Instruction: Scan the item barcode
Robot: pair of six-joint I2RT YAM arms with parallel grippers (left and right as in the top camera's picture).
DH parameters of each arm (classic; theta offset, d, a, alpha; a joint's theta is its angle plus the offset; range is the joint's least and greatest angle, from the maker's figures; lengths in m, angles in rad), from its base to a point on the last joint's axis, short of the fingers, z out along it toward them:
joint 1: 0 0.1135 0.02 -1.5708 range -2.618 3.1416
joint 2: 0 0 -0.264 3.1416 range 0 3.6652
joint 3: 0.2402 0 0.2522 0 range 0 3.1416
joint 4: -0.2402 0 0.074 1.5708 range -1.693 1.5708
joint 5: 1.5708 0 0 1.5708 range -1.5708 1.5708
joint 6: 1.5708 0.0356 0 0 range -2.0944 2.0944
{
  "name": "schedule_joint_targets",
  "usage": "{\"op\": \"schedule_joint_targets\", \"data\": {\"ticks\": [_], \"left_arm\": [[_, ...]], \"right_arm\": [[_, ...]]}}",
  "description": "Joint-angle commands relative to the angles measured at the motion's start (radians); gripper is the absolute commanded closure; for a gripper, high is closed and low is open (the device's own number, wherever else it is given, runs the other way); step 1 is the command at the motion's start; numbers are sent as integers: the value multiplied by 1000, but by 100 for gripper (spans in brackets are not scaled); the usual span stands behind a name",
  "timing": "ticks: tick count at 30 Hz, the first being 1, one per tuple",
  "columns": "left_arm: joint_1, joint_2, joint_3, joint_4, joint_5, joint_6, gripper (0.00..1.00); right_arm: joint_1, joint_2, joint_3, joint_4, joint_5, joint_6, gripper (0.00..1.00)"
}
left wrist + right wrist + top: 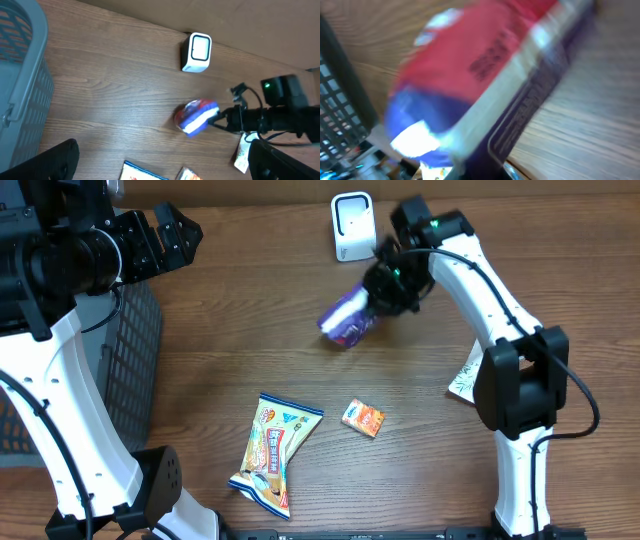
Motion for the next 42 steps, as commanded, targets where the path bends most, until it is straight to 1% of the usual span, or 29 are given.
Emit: {"op": "schedule_joint_targets", "data": {"ticks": [1, 4, 8, 9, 10, 11, 15, 16, 17, 19, 20, 21, 22, 27, 28, 29, 30, 31, 32, 34, 35, 40, 41, 42], "left_arm": [[3, -5, 11, 2, 11, 8, 0], [3, -5, 11, 2, 10, 8, 0], [3, -5, 11, 2, 10, 8, 0], [3, -5, 11, 2, 10, 8, 0], [3, -5, 11, 2, 11, 8, 0], [3, -5, 11, 2, 10, 8, 0], [3, -5, 11, 2, 10, 8, 0], [3, -5, 11, 2, 10, 8, 0], [3, -5, 11, 2, 10, 8, 0], [3, -5, 11, 2, 11, 8, 0], [3, -5, 11, 2, 10, 8, 0], [3, -5, 11, 2, 10, 8, 0], [3, -5, 11, 2, 10, 8, 0], [3, -5, 11, 2, 10, 8, 0], [3, -5, 11, 2, 11, 8, 0], [3, -5, 11, 2, 11, 8, 0], [3, -5, 11, 2, 10, 8, 0], [3, -5, 11, 2, 10, 8, 0], [3, -5, 11, 2, 10, 8, 0], [3, -5, 11, 2, 10, 8, 0], [3, -5, 11, 2, 10, 8, 0], [3, -5, 11, 2, 11, 8, 0], [3, -5, 11, 2, 10, 8, 0], [3, -5, 11, 2, 10, 8, 0]], "right_arm": [[-81, -15, -73, -43, 116, -12, 96], [-129, -26, -66, -138, 235, -13, 96], [-146, -65, -37, -229, 321, -13, 96], [-145, -76, -29, -241, 335, -13, 94], [-145, -98, -12, -259, 343, -13, 83], [-145, -108, -3, -263, 340, -13, 77], [-130, -126, 30, -241, 268, -52, 27], [-127, -126, 30, -224, 241, -58, 20], [-121, -126, 24, -198, 213, -58, 16], [-104, -126, 12, -152, 175, -57, 15], [-90, -126, -2, -114, 159, -57, 11], [-77, -126, -17, -84, 155, -54, 0], [-60, -126, -42, -42, 156, -39, 0], [-34, -125, -166, 81, 156, 77, 0], [-33, -125, -214, 130, 156, 106, 1], [-33, -125, -235, 153, 152, 109, 10], [-33, -125, -260, 178, 151, 110, 26], [-33, -125, -288, 199, 153, 110, 38], [-33, -125, -309, 215, 152, 111, 44], [-33, -125, -333, 233, 154, 125, 51], [-33, -125, -343, 245, 155, 125, 56], [-33, -125, -354, 267, 157, 125, 66], [-33, -125, -354, 267, 157, 125, 71], [-33, -125, -354, 267, 158, 125, 79]]}}
